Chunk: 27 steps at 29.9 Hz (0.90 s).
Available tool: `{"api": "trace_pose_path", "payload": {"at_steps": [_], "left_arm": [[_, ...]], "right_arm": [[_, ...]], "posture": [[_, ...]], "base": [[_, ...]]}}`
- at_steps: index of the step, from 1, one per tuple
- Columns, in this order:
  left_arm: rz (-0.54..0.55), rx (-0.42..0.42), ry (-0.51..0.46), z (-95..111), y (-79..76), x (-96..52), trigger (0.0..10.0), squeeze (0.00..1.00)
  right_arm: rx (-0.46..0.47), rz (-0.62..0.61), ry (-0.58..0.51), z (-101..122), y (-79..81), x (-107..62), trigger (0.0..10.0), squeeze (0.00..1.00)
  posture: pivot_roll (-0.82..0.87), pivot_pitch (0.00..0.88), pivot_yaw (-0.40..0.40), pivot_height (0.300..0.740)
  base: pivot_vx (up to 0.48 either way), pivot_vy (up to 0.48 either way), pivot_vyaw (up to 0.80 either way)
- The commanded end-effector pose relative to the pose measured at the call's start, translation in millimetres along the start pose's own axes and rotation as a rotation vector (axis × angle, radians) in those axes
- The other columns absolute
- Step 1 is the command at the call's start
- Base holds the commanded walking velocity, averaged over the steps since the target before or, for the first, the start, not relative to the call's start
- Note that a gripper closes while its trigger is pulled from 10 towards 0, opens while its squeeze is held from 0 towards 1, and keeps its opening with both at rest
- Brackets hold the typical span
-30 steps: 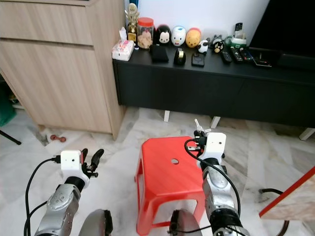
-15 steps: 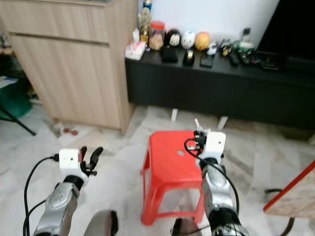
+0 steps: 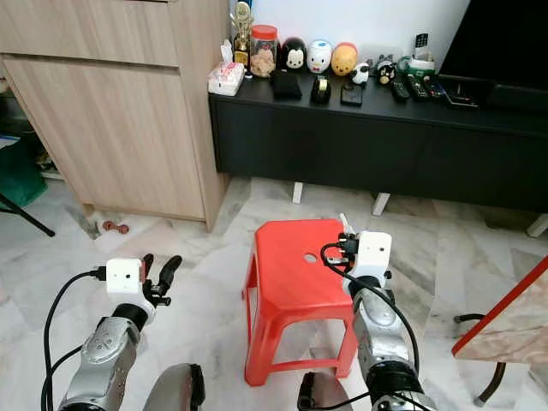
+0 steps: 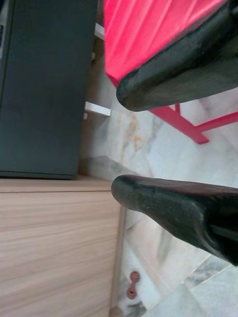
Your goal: Hang keys on a hook
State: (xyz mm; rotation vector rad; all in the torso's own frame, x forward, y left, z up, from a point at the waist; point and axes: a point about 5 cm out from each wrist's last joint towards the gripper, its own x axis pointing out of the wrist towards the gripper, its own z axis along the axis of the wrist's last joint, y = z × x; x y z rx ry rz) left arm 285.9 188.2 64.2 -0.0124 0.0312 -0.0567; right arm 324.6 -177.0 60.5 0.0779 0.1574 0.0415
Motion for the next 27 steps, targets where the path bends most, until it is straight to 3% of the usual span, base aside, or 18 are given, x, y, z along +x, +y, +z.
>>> {"api": "trace_pose_path", "payload": {"at_steps": [1, 12, 22, 24, 25, 26, 27], "left_arm": [[-0.026, 0.027, -0.044, 12.8, -4.3, 6.2, 10.0, 0.00], [-0.055, 0.045, -0.077, 22.9, -8.2, 9.9, 10.0, 0.00], [-0.130, 0.107, -0.132, 42.8, -14.0, 14.0, 10.0, 0.00], [-0.215, 0.147, -0.142, 49.8, -19.8, 13.0, 10.0, 0.00], [-0.312, 0.215, -0.152, 56.6, -25.9, 11.2, 10.0, 0.00], [-0.312, 0.215, -0.152, 56.6, -25.9, 11.2, 10.0, 0.00], [-0.386, 0.273, -0.156, 61.1, -30.1, 9.2, 10.0, 0.00]], "right_arm": [[-0.035, 0.026, -0.002, 8.6, 1.5, 5.0, 10.0, 0.00], [-0.077, 0.096, 0.039, 12.7, 5.7, 8.3, 10.0, 0.00], [-0.210, 0.193, 0.146, 15.0, 2.4, 9.2, 10.0, 0.00], [-0.324, 0.307, 0.192, 15.4, 4.2, 7.0, 10.0, 0.00], [-0.404, 0.409, 0.215, 19.2, 4.2, 5.5, 10.0, 0.00], [-0.404, 0.409, 0.215, 19.2, 4.2, 5.5, 10.0, 0.00], [-0.466, 0.486, 0.237, 23.1, 3.9, 4.2, 10.0, 0.00]], "posture": [[0.16, 0.045, -0.086, 0.659], [0.16, 0.044, -0.085, 0.709], [0.15, 0.041, -0.085, 0.740], [0.15, 0.043, -0.085, 0.740], [0.15, 0.047, -0.084, 0.740], [0.15, 0.047, -0.084, 0.740], [0.15, 0.048, -0.083, 0.740]], "base": [[0.000, 0.000, 0.00], [0.000, 0.000, 0.00], [0.000, 0.000, 0.00], [0.000, 0.000, 0.00], [0.000, 0.000, 0.00], [0.000, 0.000, 0.00], [0.000, 0.000, 0.00]]}}
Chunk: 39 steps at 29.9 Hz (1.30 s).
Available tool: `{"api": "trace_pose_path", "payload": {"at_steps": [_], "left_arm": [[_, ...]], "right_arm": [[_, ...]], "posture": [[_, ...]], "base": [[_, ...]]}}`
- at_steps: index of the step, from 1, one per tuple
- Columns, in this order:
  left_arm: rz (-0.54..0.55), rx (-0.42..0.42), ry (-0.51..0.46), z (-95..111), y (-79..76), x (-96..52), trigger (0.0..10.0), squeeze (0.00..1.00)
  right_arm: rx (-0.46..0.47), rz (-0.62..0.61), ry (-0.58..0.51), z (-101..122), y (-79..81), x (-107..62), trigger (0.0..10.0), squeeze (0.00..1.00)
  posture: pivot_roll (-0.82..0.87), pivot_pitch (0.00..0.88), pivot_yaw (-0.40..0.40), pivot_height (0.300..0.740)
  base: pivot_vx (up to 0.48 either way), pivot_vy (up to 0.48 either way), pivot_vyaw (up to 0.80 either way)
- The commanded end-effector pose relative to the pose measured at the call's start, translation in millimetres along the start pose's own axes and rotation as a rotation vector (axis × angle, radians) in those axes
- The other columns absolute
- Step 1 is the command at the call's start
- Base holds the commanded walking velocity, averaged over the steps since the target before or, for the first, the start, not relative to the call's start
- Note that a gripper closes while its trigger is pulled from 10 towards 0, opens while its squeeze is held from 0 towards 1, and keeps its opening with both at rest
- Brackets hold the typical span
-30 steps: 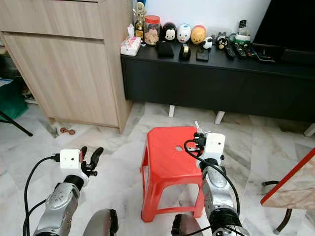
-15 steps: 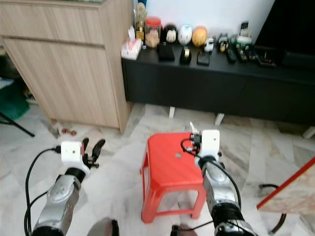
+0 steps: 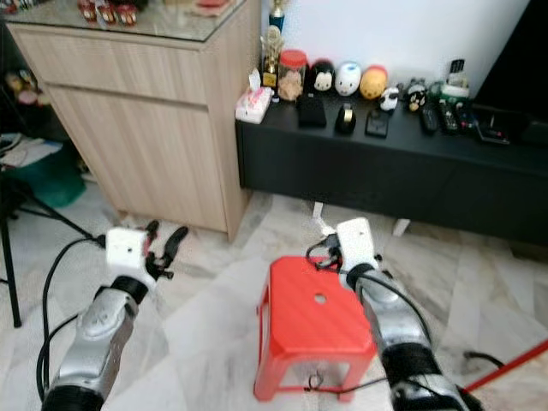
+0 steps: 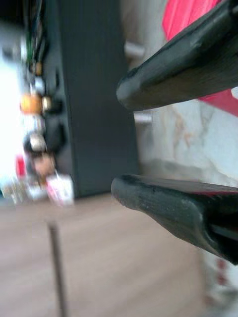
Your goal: Hang keys on a hook
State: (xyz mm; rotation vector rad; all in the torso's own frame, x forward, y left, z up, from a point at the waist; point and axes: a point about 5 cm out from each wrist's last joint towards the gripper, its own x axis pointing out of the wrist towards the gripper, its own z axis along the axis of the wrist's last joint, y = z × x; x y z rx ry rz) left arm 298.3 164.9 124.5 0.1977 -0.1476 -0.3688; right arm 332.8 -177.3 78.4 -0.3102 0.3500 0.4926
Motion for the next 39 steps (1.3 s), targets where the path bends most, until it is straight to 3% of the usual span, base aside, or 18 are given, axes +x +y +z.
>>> {"api": "trace_pose_path", "payload": {"at_steps": [1, 3, 4, 5, 7, 9, 12, 14, 17, 18, 21, 32, 39], "left_arm": [[-0.081, 0.045, 0.013, 2.5, -6.8, -0.1, 10.0, 0.00], [-0.159, 0.092, 0.015, 7.2, -10.6, -0.3, 10.0, 0.00], [-0.252, 0.139, 0.030, 10.0, -16.2, -0.9, 10.0, 0.00], [-0.252, 0.139, 0.030, 10.0, -16.2, -0.9, 10.0, 0.00], [-0.404, 0.181, 0.060, 12.5, -26.7, -4.1, 10.0, 0.00], [-0.490, 0.194, 0.081, 14.0, -33.1, -7.4, 10.0, 0.00], [-0.605, 0.214, 0.120, 14.8, -40.9, -11.7, 10.0, 0.00], [-0.734, 0.319, 0.161, 14.5, -48.9, -15.3, 10.0, 0.00], [-0.772, 0.365, 0.168, 16.1, -51.8, -15.2, 10.0, 0.00], [-0.808, 0.411, 0.172, 18.5, -55.8, -14.6, 10.0, 0.00], [-0.820, 0.425, 0.176, 20.8, -57.9, -14.4, 10.0, 0.00], [-0.778, 0.578, 0.134, 24.8, -64.7, -3.5, 10.0, 0.00], [-0.716, 0.613, 0.103, 26.0, -64.6, 3.5, 10.0, 0.00]], "right_arm": [[-0.058, 0.071, 0.011, 4.9, 1.5, -1.1, 10.0, 0.00], [-0.134, 0.107, 0.014, 10.7, -1.9, -3.2, 10.0, 0.00], [-0.180, 0.151, 0.009, 19.3, -5.0, -4.1, 10.0, 0.00], [-0.180, 0.151, 0.009, 19.3, -5.0, -4.1, 10.0, 0.00], [-0.307, 0.332, 0.018, 29.2, 0.8, -8.0, 10.0, 0.00], [-0.380, 0.421, 0.025, 32.1, 4.7, -11.8, 10.0, 0.00], [-0.429, 0.512, 0.006, 39.3, 8.8, -14.9, 10.0, 0.00], [-0.458, 0.569, -0.009, 49.0, 14.5, -14.7, 10.0, 0.00], [-0.469, 0.620, -0.016, 52.4, 19.6, -16.4, 10.0, 0.00], [-0.493, 0.713, -0.022, 53.5, 28.2, -22.2, 10.0, 0.00], [-0.522, 0.729, -0.012, 52.1, 30.8, -23.1, 10.0, 0.00], [-0.492, 0.718, 0.005, 50.7, 37.3, -19.6, 10.0, 0.00], [-0.460, 0.693, -0.005, 54.1, 37.7, -17.1, 10.0, 0.00]], "posture": [[0.15, 0.048, -0.083, 0.740], [0.15, 0.048, -0.083, 0.740], [0.15, 0.049, -0.082, 0.740], [0.15, 0.049, -0.082, 0.740], [0.15, 0.047, -0.082, 0.740], [0.15, 0.047, -0.082, 0.740], [0.16, 0.045, -0.087, 0.740], [0.16, 0.042, -0.091, 0.740], [0.17, 0.040, -0.091, 0.740], [0.17, 0.039, -0.092, 0.740], [0.17, 0.038, -0.093, 0.740], [0.16, 0.020, -0.096, 0.740], [0.16, 0.009, -0.094, 0.740]], "base": [[0.000, 0.000, 0.00], [0.000, 0.000, 0.00], [0.000, 0.000, 0.00], [0.000, 0.000, 0.00], [0.000, 0.000, 0.00], [0.000, 0.000, 0.00], [0.000, 0.000, 0.00], [0.000, 0.000, 0.00], [0.000, 0.000, 0.00], [0.000, 0.000, 0.00], [0.000, 0.000, 0.00], [0.000, 0.000, 0.00], [0.000, 0.000, 0.00]]}}
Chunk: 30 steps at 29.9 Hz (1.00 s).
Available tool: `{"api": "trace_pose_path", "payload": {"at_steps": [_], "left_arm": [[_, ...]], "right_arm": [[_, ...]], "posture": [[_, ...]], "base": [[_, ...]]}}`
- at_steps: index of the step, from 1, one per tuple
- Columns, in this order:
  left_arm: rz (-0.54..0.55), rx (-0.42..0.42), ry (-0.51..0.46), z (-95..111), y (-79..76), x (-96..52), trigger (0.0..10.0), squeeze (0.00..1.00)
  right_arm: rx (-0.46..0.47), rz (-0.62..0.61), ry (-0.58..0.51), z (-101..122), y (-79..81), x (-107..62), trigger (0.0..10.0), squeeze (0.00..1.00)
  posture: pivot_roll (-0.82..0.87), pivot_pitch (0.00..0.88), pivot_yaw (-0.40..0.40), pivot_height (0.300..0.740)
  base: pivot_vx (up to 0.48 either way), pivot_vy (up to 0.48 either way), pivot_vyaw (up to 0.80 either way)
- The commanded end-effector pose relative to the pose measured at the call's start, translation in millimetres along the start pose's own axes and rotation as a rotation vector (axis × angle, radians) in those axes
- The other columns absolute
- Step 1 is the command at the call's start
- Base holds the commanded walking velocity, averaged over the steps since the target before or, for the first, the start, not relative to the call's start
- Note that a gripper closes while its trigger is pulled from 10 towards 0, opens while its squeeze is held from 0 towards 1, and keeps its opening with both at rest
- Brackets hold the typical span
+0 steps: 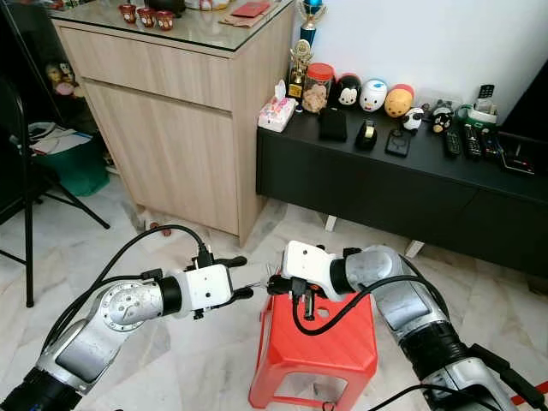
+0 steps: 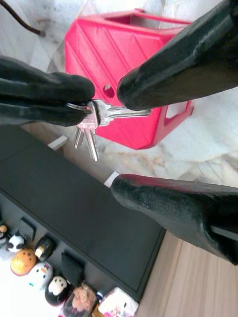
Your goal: Hang keys on a hook
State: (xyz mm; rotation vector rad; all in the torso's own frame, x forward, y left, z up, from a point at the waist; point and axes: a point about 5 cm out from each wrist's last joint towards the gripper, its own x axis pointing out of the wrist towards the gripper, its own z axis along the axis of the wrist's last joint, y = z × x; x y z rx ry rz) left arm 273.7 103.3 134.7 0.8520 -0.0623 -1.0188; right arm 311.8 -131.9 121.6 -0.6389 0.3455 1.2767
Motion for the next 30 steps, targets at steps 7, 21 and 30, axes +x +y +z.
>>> {"api": "trace_pose_path", "payload": {"at_steps": [7, 21, 30], "left_arm": [[-0.002, 0.065, 0.017, 1.3, -4.7, 5.9, 10.0, 0.00], [0.019, 0.138, 0.059, -4.5, -2.7, 9.3, 10.0, 0.00], [0.119, 0.173, 0.068, -4.6, 8.9, 11.7, 4.0, 0.00]], "right_arm": [[0.021, -0.053, -0.039, 9.3, -5.5, -1.3, 10.0, 0.00], [0.013, -0.096, -0.075, 22.5, -11.8, -0.9, 10.0, 0.00], [0.019, -0.080, -0.083, 23.5, -7.1, 2.7, 10.0, 0.00]], "posture": [[0.16, 0.000, -0.095, 0.740], [0.16, 0.000, -0.098, 0.740], [0.16, 0.011, -0.100, 0.740]], "base": [[0.000, 0.000, 0.00], [0.000, 0.000, 0.00], [0.000, 0.000, 0.00]]}}
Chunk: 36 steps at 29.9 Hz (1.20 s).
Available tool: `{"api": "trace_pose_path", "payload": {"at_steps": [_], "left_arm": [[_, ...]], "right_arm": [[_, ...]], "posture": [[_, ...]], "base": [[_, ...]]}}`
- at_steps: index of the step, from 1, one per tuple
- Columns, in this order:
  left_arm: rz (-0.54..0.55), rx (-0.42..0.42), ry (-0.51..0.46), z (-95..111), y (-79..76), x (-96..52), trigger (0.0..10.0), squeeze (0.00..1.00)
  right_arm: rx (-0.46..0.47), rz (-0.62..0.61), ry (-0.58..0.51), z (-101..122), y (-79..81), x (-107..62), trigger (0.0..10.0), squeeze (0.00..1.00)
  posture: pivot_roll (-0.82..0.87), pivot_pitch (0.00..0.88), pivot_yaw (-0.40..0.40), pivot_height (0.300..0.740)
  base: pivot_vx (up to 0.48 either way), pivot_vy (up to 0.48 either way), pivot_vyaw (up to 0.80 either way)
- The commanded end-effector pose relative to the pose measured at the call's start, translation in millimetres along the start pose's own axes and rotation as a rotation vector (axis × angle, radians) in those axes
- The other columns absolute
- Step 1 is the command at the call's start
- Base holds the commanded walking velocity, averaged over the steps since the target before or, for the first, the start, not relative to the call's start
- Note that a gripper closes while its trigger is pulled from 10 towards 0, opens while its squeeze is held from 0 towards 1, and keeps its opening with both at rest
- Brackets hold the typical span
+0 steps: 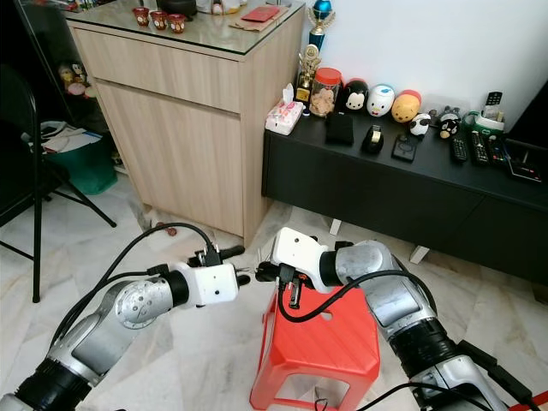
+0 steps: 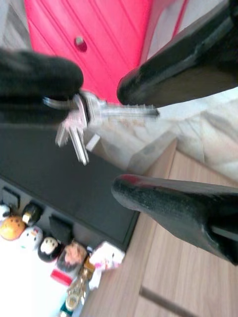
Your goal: Hang keys on a hook
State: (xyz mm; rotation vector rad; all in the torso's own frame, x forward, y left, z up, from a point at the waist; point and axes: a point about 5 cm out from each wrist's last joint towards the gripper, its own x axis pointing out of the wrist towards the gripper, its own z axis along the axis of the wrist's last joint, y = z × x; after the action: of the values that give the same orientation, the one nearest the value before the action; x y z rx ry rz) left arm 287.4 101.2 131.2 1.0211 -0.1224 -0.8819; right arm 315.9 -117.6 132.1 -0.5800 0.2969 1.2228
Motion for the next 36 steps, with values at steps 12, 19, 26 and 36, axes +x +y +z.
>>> {"api": "trace_pose_path", "payload": {"at_steps": [12, 19, 26, 36], "left_arm": [[0.017, 0.020, -0.015, 2.2, 2.2, 2.2, 0.0, 0.00], [0.018, 0.007, -0.026, 4.5, 2.5, 3.1, 0.0, 0.00], [0.027, -0.005, -0.024, 3.6, 3.9, 3.1, 0.0, 0.00], [0.032, -0.053, -0.036, 3.9, 5.4, -0.1, 0.0, 0.00]], "right_arm": [[-0.013, -0.021, -0.019, 7.0, -2.1, -2.8, 10.0, 0.00], [-0.017, -0.023, -0.015, 7.2, -2.0, -2.9, 10.0, 0.00], [-0.015, -0.019, -0.011, 5.7, -0.6, -2.4, 10.0, 0.00], [-0.004, -0.024, 0.002, 1.1, -0.8, -2.3, 10.0, 0.00]], "posture": [[0.16, 0.024, -0.101, 0.740], [0.16, 0.027, -0.101, 0.740], [0.16, 0.031, -0.102, 0.740], [0.16, 0.037, -0.104, 0.740]], "base": [[0.000, 0.000, 0.00], [0.000, 0.000, 0.00], [0.000, 0.000, 0.00], [0.000, 0.000, 0.00]]}}
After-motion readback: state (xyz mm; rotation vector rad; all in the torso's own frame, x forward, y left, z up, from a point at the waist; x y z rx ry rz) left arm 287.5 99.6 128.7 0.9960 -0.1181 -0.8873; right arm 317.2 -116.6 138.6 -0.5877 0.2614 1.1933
